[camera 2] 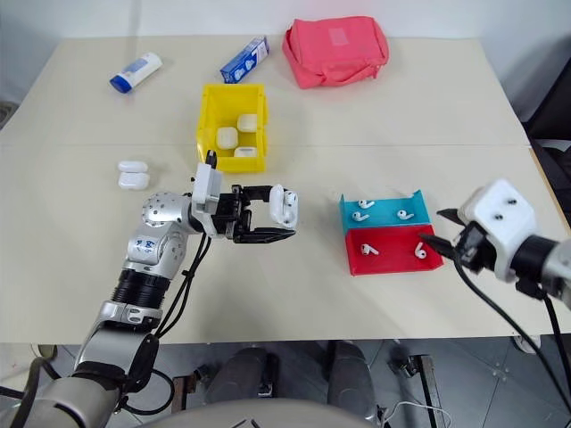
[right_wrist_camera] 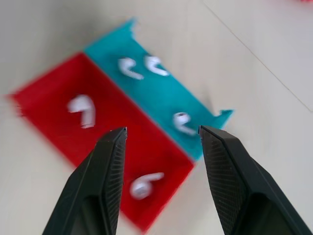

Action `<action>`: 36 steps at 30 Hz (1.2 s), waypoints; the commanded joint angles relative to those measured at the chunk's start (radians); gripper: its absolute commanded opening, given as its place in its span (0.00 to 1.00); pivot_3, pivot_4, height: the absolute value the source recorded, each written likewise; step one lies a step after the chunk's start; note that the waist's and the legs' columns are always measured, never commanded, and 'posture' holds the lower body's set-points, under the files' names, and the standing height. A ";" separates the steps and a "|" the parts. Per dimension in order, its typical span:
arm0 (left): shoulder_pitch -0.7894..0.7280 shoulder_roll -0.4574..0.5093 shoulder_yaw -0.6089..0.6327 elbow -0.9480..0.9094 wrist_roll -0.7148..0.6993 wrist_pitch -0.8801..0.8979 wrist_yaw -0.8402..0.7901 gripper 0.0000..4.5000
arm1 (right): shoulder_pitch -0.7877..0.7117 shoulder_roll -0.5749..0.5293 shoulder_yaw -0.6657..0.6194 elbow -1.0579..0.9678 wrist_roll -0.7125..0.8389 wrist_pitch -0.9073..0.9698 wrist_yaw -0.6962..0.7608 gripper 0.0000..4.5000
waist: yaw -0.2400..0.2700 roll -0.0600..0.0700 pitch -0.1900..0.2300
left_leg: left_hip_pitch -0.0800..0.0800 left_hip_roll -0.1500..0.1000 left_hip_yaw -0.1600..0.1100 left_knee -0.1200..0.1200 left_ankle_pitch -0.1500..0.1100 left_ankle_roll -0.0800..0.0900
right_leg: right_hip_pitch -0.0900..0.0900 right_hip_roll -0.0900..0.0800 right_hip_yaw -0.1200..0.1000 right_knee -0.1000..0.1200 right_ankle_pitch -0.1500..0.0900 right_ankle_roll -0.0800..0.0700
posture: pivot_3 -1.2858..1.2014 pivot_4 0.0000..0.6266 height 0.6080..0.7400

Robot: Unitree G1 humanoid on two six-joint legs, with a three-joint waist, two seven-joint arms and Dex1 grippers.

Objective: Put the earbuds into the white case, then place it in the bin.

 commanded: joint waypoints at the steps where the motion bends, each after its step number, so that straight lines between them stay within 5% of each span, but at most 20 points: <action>1: 0.018 -0.001 0.007 -0.059 -0.004 -0.017 0.018 0.62 | -0.152 -0.074 0.152 0.093 -0.049 0.031 0.057 0.54 | 0.001 0.000 0.000 | 0.000 0.000 0.000 0.000 0.000 0.000 | 0.000 0.000 -0.001 0.000 0.000 0.000 | 0.52 0.24 1.00; 14: 0.124 0.012 0.009 -0.193 -0.007 -0.003 0.093 0.62 | -0.731 0.031 0.691 0.540 -0.393 -0.099 0.333 0.54 | -0.024 0.000 0.000 | -0.001 0.001 -0.001 -0.001 0.001 -0.002 | 0.000 0.000 -0.001 0.002 0.002 0.002 | 0.52 0.24 1.00; 36: 0.173 0.018 -0.001 -0.252 -0.012 0.005 0.136 0.62 | -0.885 0.182 0.776 0.788 -0.614 -0.180 0.471 0.54 | -0.027 0.001 0.000 | -0.001 0.000 0.000 -0.001 0.002 -0.005 | 0.000 0.001 -0.002 0.004 0.003 0.003 | 0.52 0.24 1.00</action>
